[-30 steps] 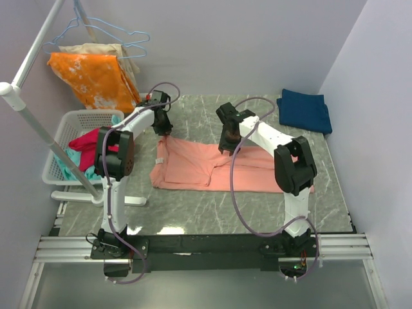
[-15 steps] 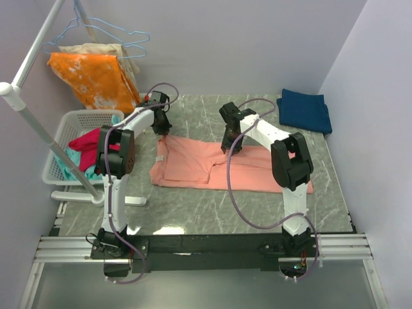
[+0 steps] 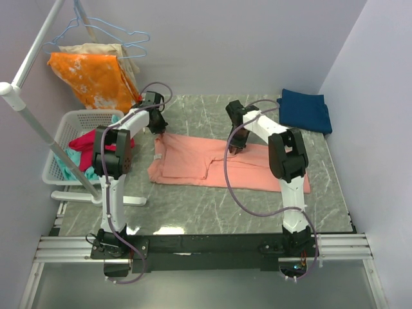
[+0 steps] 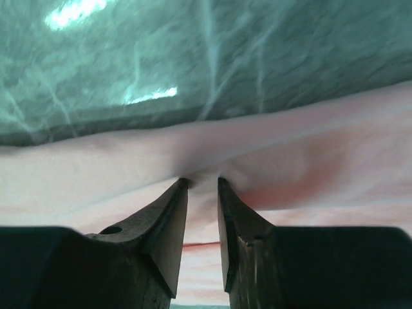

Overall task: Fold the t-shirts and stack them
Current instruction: Fold the tshirt

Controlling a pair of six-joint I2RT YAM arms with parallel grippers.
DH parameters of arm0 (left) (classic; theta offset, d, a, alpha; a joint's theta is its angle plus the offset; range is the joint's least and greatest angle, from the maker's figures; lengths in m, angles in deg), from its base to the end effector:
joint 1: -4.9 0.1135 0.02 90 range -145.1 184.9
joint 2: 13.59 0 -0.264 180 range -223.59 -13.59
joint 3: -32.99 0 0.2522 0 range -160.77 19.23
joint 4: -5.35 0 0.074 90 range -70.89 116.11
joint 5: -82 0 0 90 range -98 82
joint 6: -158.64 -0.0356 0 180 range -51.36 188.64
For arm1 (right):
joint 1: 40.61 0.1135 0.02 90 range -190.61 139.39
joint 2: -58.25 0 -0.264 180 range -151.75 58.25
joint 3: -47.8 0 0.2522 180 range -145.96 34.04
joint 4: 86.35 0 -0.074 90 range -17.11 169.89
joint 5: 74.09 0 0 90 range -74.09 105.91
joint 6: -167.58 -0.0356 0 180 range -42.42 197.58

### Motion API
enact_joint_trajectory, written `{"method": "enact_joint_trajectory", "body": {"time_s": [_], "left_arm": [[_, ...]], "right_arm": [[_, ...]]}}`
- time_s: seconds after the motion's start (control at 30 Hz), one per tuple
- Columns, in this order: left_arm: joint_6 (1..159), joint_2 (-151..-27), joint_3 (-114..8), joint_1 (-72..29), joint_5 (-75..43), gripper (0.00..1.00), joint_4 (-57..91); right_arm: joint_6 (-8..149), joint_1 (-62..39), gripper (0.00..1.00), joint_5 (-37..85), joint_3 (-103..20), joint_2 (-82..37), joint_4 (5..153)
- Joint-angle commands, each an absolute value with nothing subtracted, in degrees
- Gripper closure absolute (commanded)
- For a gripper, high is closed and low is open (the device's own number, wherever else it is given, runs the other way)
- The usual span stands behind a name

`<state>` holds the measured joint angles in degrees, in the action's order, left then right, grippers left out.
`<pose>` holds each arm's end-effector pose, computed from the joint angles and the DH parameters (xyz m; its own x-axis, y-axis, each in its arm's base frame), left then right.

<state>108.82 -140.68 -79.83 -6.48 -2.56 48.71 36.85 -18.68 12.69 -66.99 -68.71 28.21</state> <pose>0.4734 -0.0918 0.1695 -0.7272 -0.5088 -0.4607 -0.4222 0.8608 -0.2842 0.4170 0.1657 0.1643 -0.9226 0.3308 -0.1984 0.3171 0.9433 0.0984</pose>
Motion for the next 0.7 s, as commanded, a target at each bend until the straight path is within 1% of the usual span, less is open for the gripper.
{"method": "enact_joint_trajectory", "body": {"time_s": [0.0, 0.23, 0.33, 0.4, 0.43, 0.47, 0.53, 0.57, 0.63, 0.67], "left_arm": [[109.6, -140.5, -84.8, -6.1, -1.5, 0.99, 47.3], [110.9, -142.0, -87.7, -6.0, 4.1, 0.99, 49.1], [110.0, -142.3, -88.5, -6.1, 3.3, 0.99, 47.9], [109.0, -141.9, -88.3, -6.1, 1.7, 0.98, 46.6], [108.0, -141.7, -88.3, -6.1, 1.4, 0.93, 45.5], [107.5, -141.0, -87.7, -6.1, 1.2, 0.77, 45.0], [105.9, -139.7, -86.5, -6.1, 1.8, 0.56, 42.1], [105.5, -138.1, -85.0, -6.1, 2.4, 0.39, 41.3], [104.0, -136.7, -84.3, -6.2, 2.8, 0.31, 39.9], [103.8, -135.6, -84.1, -6.2, 3.0, 0.28, 39.8]], "right_arm": [[36.9, -20.9, 0.68, 10.1, -68.9, -70.8, 24.3], [36.9, -22.3, 0.69, 9.5, -66.1, -68.6, 25.5], [38.8, -22.2, 0.71, 10.1, -64.9, -66.7, 27.2], [39.5, -22.1, 0.69, 9.8, -63.0, -64.7, 29.4], [40.2, -22.1, 0.68, 9.6, -62.4, -62.3, 30.4], [40.6, -22.1, 0.63, 9.3, -61.9, -61.0, 31.9], [41.5, -22.1, 0.58, 8.5, -60.7, -57.7, 33.0], [41.9, -22.2, 0.51, 7.7, -60.6, -56.7, 33.6], [42.9, -22.2, 0.47, 6.8, -60.4, -53.9, 34.2], [43.4, -22.2, 0.43, 5.8, -60.3, -53.2, 34.3]]}}
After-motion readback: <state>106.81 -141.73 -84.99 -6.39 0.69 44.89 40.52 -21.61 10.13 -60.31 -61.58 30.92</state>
